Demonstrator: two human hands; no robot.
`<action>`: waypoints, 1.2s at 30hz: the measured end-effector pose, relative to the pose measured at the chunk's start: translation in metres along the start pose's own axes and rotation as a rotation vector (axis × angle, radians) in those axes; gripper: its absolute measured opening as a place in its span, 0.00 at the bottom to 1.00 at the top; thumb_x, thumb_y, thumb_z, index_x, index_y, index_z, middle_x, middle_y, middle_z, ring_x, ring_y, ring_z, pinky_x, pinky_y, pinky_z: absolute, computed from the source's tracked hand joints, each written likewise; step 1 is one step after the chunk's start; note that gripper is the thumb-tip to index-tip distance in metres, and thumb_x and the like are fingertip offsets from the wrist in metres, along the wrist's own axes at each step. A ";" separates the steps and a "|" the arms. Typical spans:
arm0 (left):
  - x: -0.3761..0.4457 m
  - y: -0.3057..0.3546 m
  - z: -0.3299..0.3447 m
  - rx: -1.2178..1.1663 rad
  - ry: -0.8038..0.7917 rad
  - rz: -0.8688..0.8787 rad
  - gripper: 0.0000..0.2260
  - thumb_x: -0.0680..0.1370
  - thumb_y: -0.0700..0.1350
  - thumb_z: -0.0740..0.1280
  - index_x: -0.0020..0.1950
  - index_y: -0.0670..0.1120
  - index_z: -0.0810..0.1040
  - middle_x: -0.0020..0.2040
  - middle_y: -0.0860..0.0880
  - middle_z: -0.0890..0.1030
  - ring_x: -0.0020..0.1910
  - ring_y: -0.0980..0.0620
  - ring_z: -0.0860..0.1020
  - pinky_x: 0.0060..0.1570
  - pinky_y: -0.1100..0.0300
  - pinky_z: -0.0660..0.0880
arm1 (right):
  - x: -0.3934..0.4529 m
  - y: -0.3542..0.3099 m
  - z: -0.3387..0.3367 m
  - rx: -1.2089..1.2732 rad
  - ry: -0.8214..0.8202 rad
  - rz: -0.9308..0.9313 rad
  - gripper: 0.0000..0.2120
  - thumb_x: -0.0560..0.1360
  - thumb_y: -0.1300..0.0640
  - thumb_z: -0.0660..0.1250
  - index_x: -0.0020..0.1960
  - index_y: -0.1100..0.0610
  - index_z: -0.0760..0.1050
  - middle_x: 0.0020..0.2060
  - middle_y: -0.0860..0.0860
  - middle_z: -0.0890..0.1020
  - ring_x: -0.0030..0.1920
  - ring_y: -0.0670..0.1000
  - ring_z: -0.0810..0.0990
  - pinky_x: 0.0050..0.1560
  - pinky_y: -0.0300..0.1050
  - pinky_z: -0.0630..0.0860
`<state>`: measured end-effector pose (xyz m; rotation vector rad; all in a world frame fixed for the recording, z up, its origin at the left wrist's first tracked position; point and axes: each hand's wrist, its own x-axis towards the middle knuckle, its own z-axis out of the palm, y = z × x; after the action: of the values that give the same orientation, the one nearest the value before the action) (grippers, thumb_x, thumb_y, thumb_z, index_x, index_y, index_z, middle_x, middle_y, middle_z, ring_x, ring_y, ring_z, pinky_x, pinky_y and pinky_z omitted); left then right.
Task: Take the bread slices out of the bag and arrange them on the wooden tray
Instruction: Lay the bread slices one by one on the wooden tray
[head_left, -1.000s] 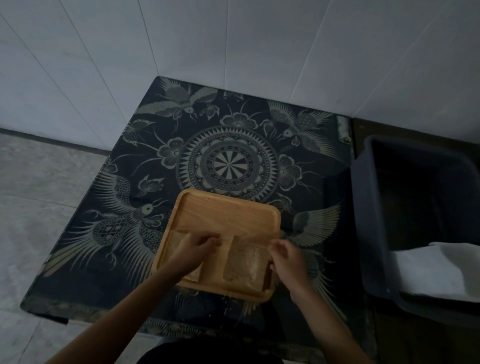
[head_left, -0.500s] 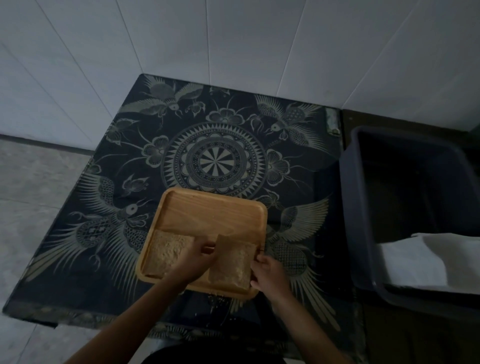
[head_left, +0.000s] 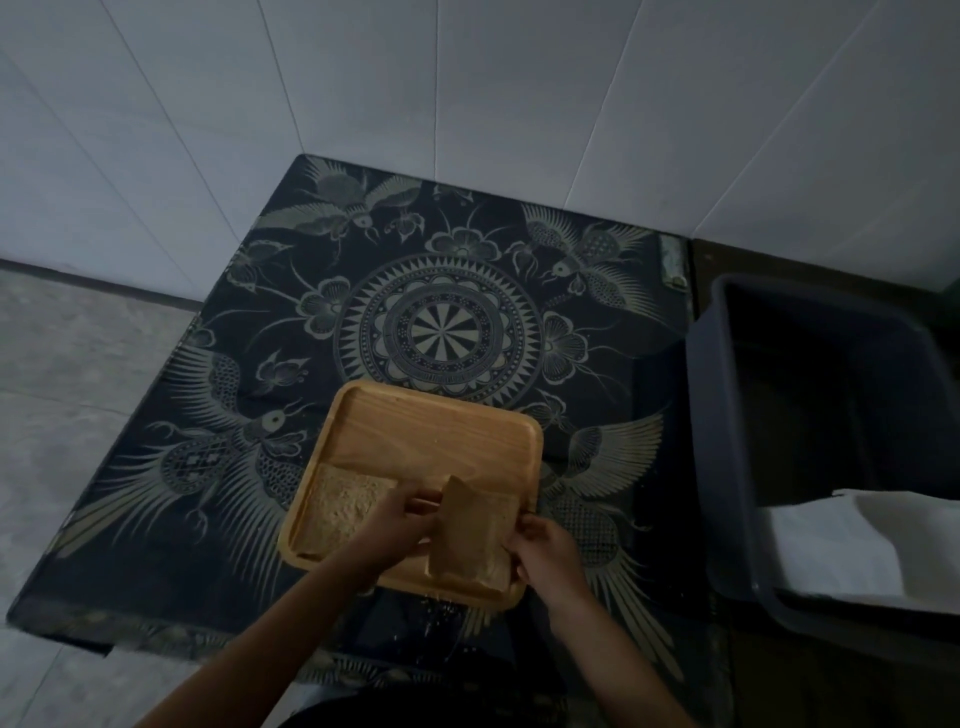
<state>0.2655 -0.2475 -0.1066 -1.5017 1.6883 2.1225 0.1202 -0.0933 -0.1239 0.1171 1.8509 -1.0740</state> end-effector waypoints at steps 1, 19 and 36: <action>0.000 0.001 -0.003 -0.015 0.001 0.002 0.10 0.78 0.37 0.68 0.60 0.42 0.79 0.56 0.40 0.82 0.51 0.46 0.83 0.41 0.59 0.82 | 0.000 -0.003 0.002 -0.010 0.003 -0.017 0.16 0.71 0.50 0.78 0.56 0.50 0.80 0.50 0.48 0.85 0.50 0.47 0.84 0.41 0.41 0.78; 0.034 0.036 -0.116 -0.047 0.215 0.094 0.14 0.77 0.38 0.71 0.62 0.43 0.81 0.49 0.48 0.86 0.47 0.51 0.85 0.40 0.60 0.83 | 0.020 -0.095 0.107 -0.056 -0.157 -0.134 0.17 0.72 0.52 0.79 0.57 0.49 0.77 0.53 0.51 0.85 0.52 0.50 0.85 0.46 0.43 0.83; 0.089 0.031 -0.157 0.214 0.272 0.058 0.14 0.76 0.42 0.72 0.61 0.46 0.83 0.53 0.48 0.85 0.50 0.50 0.83 0.55 0.47 0.82 | 0.078 -0.092 0.167 -0.059 -0.038 0.003 0.13 0.72 0.61 0.77 0.51 0.49 0.76 0.50 0.51 0.83 0.48 0.50 0.83 0.41 0.42 0.81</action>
<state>0.3019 -0.4247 -0.1351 -1.7562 1.9932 1.7555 0.1471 -0.2955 -0.1522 0.0640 1.8460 -1.0119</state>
